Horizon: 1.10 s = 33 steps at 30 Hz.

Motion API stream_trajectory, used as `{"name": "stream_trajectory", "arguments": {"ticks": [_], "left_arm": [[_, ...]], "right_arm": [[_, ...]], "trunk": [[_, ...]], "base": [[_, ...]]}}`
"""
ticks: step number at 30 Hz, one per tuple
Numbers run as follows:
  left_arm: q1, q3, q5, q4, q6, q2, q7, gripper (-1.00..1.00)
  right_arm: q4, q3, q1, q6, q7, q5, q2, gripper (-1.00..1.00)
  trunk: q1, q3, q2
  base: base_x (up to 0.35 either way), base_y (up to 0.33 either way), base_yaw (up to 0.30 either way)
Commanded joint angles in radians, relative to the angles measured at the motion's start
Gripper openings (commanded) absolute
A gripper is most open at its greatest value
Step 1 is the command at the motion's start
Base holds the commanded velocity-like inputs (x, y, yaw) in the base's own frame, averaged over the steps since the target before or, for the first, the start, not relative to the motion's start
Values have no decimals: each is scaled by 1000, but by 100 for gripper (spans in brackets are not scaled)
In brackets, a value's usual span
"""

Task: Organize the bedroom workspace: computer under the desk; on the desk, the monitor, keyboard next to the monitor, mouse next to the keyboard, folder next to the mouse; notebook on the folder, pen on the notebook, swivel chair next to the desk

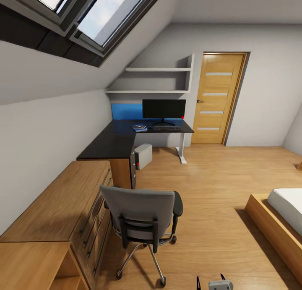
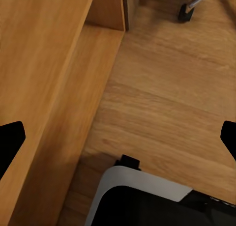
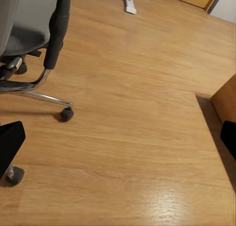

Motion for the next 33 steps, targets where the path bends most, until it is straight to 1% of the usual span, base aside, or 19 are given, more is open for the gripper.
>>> {"name": "stream_trajectory", "arguments": {"ticks": [1, 7, 17, 18, 20, 21, 22, 23, 24, 25, 26, 30, 33], "left_arm": [[0, -7, 6, -2, -1, 0, 8, 100], [0, -6, 8, -3, 0, -2, 9, 100], [0, -7, 10, -2, 8, -3, 13, 100], [-8, -7, 8, -35, 32, -34, 13, 100], [-18, -7, 7, -58, 48, -43, 14, 100], [-33, -7, 6, -84, 77, -53, 14, 100], [-107, -8, 2, -162, 225, -79, 18, 100], [-224, -8, 3, -192, 368, -88, 19, 100], [-242, -8, 3, -194, 383, -88, 20, 100], [-272, -8, 3, -197, 405, -89, 19, 100], [-313, -8, 4, -196, 431, -90, 15, 100], [-326, -8, 4, -110, 428, -88, 10, 100], [-327, -9, 3, -85, 410, -88, 10, 100]], "right_arm": [[2, 9, -1, -2, -5, -4, 0, 100], [1, 10, -1, -2, -5, -5, -6, 100], [-3, 10, -1, -2, -5, -5, -6, 100], [-3, 7, -1, -1, -5, -6, -7, 100], [-4, 6, 0, -1, -5, -5, -7, 100], [-5, 6, -1, -1, -5, -4, -7, 100], [-15, 5, -1, -1, -6, -2, -6, 100], [-48, 4, -5, 0, -9, -2, -6, 100], [-52, 4, -6, 1, -10, -2, -6, 100], [-58, 4, -8, 1, -10, -3, -6, 100], [-74, 4, -12, 1, -11, -4, -5, 100], [-84, 3, -14, -1, -9, -6, -5, 100], [-81, 5, -14, -1, -8, -7, -6, 100]], "trunk": [[4, -4, -8], [27, -23, -50], [65, -54, -120], [69, -58, -127], [77, -64, -141], [81, -67, -148], [85, -70, -155], [88, -73, -162], [92, -76, -169], [96, -80, -176], [100, -83, -183], [115, -95, -211], [127, -105, -232]], "base": [[0, 3, 0], [0, 1, 0], [0, 0, 0], [0, 0, 0], [0, 0, 0], [0, 0, 0], [0, 0, 0], [0, 0, 0], [0, 0, 0], [0, 0, 0], [0, 0, 0], [0, 0, 0], [0, 0, 0]]}}
